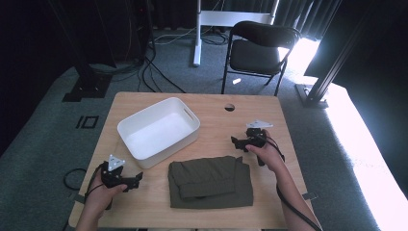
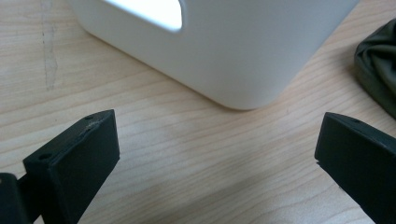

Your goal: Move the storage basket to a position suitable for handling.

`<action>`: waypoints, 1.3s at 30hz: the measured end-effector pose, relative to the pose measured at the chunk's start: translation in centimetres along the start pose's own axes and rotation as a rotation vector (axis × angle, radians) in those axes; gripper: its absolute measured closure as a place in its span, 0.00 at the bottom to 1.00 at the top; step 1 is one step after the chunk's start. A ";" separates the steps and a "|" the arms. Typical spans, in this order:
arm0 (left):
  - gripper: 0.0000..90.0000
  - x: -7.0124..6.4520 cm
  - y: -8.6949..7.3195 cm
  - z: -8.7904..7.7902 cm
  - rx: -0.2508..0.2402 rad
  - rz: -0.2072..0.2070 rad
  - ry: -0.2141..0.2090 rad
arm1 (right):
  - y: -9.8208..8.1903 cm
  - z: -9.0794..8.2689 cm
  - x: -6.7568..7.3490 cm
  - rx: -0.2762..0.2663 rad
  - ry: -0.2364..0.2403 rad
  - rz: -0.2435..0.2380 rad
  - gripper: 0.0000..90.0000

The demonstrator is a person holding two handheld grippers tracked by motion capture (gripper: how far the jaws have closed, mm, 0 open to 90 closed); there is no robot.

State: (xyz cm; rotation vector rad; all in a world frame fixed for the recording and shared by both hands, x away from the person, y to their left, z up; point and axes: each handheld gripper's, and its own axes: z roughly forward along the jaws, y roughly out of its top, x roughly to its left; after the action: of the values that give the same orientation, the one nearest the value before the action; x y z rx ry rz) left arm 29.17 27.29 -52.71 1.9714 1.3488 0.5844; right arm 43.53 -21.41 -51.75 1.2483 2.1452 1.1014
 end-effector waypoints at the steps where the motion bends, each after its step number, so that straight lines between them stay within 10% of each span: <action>1: 0.01 0.0 0.3 -0.1 -0.004 0.001 -0.005 | 0.5 0.3 0.3 -0.003 0.008 -0.010 0.13; 23: 0.01 0.4 2.8 -2.2 -0.070 0.000 -0.031 | 6.9 3.2 4.9 -0.090 0.120 -0.074 0.14; 39: 0.01 1.0 5.1 -3.2 -0.148 -0.089 -0.017 | 9.4 5.6 7.9 -0.103 0.124 -0.093 0.18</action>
State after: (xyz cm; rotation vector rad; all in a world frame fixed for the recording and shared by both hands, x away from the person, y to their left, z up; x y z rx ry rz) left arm 30.55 27.85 -46.86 1.7849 1.3368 0.6061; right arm 48.26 -9.56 -47.34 1.0486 2.1814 1.2618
